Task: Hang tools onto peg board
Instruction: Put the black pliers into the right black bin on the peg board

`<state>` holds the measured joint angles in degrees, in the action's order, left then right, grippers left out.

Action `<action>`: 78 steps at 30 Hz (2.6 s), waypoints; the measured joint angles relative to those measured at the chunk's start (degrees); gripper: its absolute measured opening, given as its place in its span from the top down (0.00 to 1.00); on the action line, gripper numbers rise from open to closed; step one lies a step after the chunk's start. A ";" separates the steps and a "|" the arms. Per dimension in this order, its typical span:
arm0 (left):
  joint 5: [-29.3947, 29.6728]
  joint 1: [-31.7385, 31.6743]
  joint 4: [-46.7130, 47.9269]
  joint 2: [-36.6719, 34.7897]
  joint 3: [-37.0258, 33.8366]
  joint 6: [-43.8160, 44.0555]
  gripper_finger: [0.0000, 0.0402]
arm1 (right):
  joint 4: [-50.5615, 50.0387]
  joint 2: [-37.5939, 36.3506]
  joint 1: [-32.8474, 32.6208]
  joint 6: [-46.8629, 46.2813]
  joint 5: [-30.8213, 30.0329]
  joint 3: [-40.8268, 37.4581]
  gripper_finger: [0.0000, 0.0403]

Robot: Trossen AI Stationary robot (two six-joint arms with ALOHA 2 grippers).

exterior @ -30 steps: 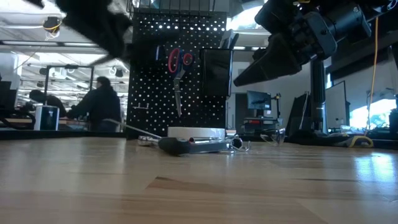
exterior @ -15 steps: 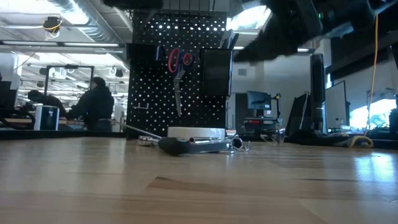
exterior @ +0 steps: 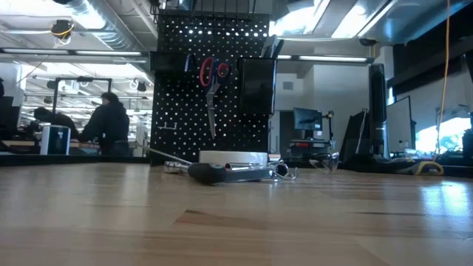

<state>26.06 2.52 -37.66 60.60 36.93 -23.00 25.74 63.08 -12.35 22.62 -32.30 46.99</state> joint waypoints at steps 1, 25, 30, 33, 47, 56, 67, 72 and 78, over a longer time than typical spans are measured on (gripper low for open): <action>0.01 -0.22 -0.59 0.34 0.02 -0.10 0.84 | 0.06 0.80 0.03 0.21 -0.36 0.73 0.60; 6.29 6.67 -9.74 10.43 3.71 -4.88 0.84 | 9.95 19.18 4.21 -4.40 6.31 13.76 0.42; 9.67 6.62 -9.85 10.46 3.69 -4.66 0.84 | 8.98 19.76 4.14 -7.44 11.59 13.76 0.43; 6.11 6.54 -10.25 11.33 3.71 -5.23 0.85 | 11.30 21.11 4.24 -8.25 11.54 13.76 0.43; 3.68 6.93 -19.02 19.72 4.20 -11.22 0.83 | 21.26 26.87 4.82 -7.69 6.97 13.74 0.44; 3.90 7.08 -18.74 20.17 4.61 -11.86 0.83 | 21.39 26.87 4.83 -4.41 6.37 13.74 0.77; 10.69 7.68 -18.75 20.12 4.67 -11.97 0.70 | 19.89 26.28 4.70 0.56 3.19 13.67 0.89; 24.05 9.56 -18.19 18.02 4.67 -19.70 0.62 | 17.48 22.20 2.83 6.41 -3.53 13.67 0.85; 34.48 12.84 -14.74 13.56 4.67 -27.17 0.58 | 16.37 17.54 1.08 16.51 -10.77 13.67 0.89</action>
<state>60.53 15.36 -52.39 74.16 41.60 -50.17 42.11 80.62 -11.27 39.13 -43.07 60.66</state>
